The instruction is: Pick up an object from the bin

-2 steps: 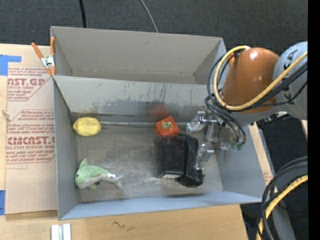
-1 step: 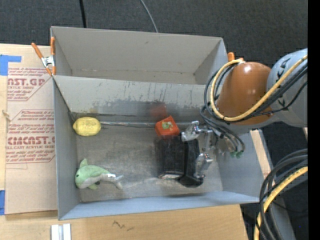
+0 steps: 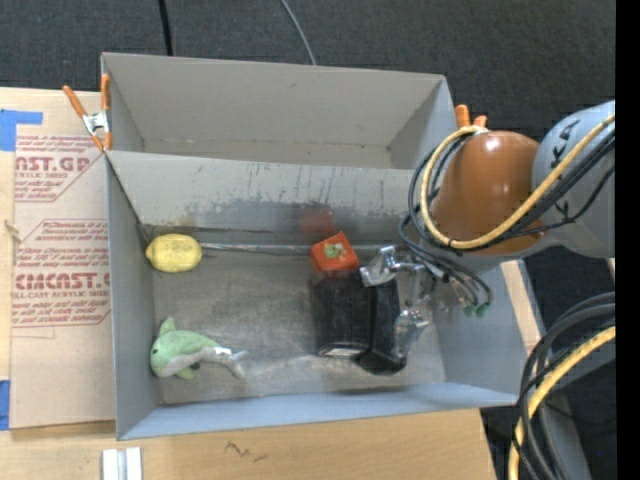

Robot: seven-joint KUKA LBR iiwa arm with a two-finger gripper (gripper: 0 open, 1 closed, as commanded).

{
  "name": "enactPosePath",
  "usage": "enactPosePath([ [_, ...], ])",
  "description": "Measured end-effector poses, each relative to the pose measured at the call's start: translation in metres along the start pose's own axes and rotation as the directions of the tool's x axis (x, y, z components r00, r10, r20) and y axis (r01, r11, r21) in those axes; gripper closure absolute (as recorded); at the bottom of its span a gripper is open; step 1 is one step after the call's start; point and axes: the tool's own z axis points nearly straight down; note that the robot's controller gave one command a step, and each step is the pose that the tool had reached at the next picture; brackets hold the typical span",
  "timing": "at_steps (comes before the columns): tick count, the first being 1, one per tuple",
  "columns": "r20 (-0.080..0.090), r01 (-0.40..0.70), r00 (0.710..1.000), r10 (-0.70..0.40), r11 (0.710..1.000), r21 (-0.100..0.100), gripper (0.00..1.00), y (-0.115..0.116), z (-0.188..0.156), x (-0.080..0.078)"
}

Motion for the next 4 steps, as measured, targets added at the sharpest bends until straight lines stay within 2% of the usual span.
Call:
enactPosePath([
  [1,-0.003,0.138,0.990,-0.138,0.990,-0.003,0.00,-0.006,-0.002,0.008],
  [2,0.008,0.533,0.846,-0.533,0.846,0.017,0.00,-0.018,0.013,0.003],
  [3,0.014,0.614,0.789,-0.614,0.789,-0.008,1.00,-0.010,0.053,-0.013],
  [4,0.014,0.614,0.790,-0.614,0.790,-0.008,1.00,-0.010,0.053,-0.013],
])
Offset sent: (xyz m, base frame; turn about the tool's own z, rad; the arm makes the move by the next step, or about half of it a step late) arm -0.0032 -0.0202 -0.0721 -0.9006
